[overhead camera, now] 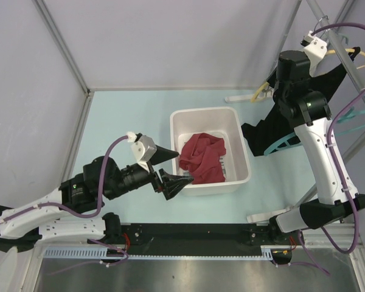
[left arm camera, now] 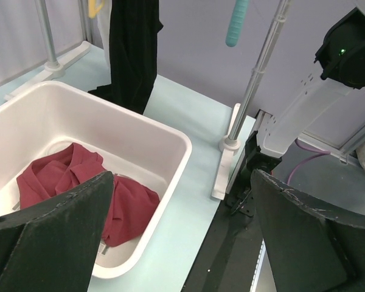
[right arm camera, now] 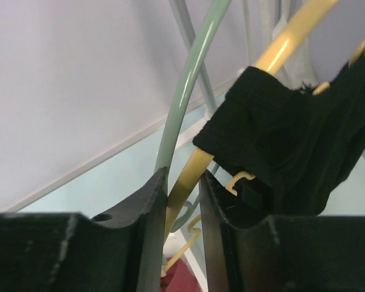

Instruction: Remove the tank top from the hanger

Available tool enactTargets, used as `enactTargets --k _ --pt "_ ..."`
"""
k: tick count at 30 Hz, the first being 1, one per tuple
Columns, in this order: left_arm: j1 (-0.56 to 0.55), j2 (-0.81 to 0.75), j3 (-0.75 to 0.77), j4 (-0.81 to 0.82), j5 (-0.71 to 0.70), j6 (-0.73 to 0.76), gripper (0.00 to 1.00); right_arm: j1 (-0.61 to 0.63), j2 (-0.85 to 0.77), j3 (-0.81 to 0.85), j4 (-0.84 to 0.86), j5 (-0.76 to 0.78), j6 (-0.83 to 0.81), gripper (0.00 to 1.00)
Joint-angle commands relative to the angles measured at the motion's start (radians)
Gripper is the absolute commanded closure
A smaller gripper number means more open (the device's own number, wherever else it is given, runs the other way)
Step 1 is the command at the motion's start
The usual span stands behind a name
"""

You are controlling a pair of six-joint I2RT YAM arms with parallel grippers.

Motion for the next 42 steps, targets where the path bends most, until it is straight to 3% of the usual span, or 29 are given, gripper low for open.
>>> enactTargets --k 1,7,12,21,26,36,42 --pt "0.002 -0.003 0.044 -0.003 -0.010 0.030 0.01 -0.020 -0.050 -0.047 0.050 0.033 0.038 0.73" --pt "0.003 0.001 0.048 -0.017 -0.011 0.031 0.00 -0.033 -0.085 -0.099 0.091 0.033 0.027 0.88" --pt "0.002 0.001 0.041 -0.015 -0.010 0.027 0.01 -0.040 -0.111 -0.148 0.152 0.045 0.023 0.90" --pt "0.005 0.003 0.064 -0.038 -0.023 0.042 0.01 -0.069 -0.098 -0.204 0.255 0.061 0.027 0.66" --pt "0.005 0.003 0.067 -0.046 -0.025 0.044 0.01 -0.094 -0.087 -0.227 0.327 0.010 0.000 0.61" --pt "0.005 0.006 0.073 -0.044 -0.020 0.039 0.01 -0.106 -0.150 -0.251 0.334 -0.057 0.056 0.98" --pt "0.006 0.012 0.071 -0.034 -0.014 0.044 0.01 -0.088 -0.237 -0.244 0.284 -0.057 0.072 1.00"
